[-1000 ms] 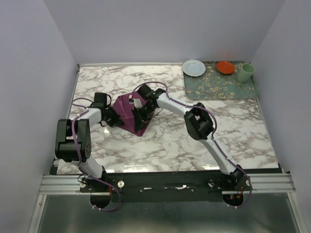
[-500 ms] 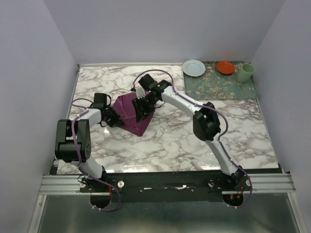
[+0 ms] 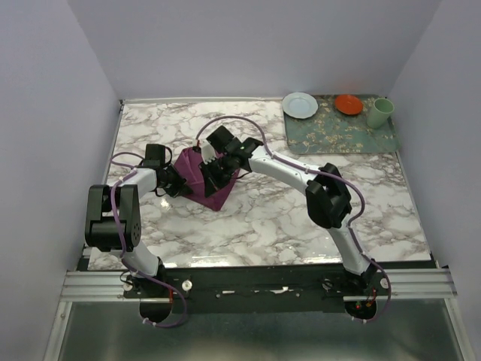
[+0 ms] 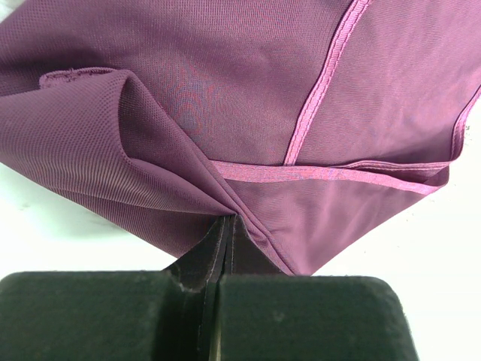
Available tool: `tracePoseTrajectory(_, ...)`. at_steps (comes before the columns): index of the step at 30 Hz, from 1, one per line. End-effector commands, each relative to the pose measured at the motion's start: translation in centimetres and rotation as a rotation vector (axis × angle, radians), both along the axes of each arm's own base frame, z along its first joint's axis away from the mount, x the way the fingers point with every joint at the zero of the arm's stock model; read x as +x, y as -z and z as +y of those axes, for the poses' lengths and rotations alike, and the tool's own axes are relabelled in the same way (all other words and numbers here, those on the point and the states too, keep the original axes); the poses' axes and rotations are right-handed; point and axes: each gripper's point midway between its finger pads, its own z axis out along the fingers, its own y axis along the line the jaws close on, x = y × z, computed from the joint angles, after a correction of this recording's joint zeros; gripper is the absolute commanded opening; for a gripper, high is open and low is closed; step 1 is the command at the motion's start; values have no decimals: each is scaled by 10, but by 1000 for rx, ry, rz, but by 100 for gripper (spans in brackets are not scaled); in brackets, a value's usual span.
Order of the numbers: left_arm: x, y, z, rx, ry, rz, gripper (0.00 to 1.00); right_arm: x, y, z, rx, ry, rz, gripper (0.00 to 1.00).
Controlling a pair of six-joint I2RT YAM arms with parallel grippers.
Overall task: Fold the napkin, place the utensils inside, and roll it up
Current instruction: Roll the napkin with the utensil
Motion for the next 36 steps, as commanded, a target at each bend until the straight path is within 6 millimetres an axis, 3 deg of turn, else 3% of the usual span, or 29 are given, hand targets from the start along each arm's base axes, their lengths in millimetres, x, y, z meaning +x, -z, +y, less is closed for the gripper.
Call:
tracePoseTrajectory(1, -35, 37, 19, 115, -11, 163, 0, -4, 36, 10, 19, -30, 68, 7)
tracePoseTrajectory(12, -35, 37, 18, 111, -6, 165, 0, 10, 90, -8, -123, 10, 16, 5)
tracePoseTrajectory(24, -34, 38, 19, 118, 4, 168, 0, 29, 120, -26, -257, 46, -79, 6)
tracePoseTrajectory(28, -34, 38, 19, 117, 11, 169, 0, 30, 103, -21, -244, 36, -101, 9)
tracePoseTrajectory(31, -34, 38, 19, 118, 14, 170, 0, 28, 74, -16, -228, 32, -144, 12)
tracePoseTrajectory(32, -35, 39, 19, 118, 14, 172, 0, 30, 54, -10, -200, 31, -175, 13)
tracePoseTrajectory(36, -34, 38, 18, 113, 16, 173, 0, 25, 22, -3, -180, 30, -231, 23)
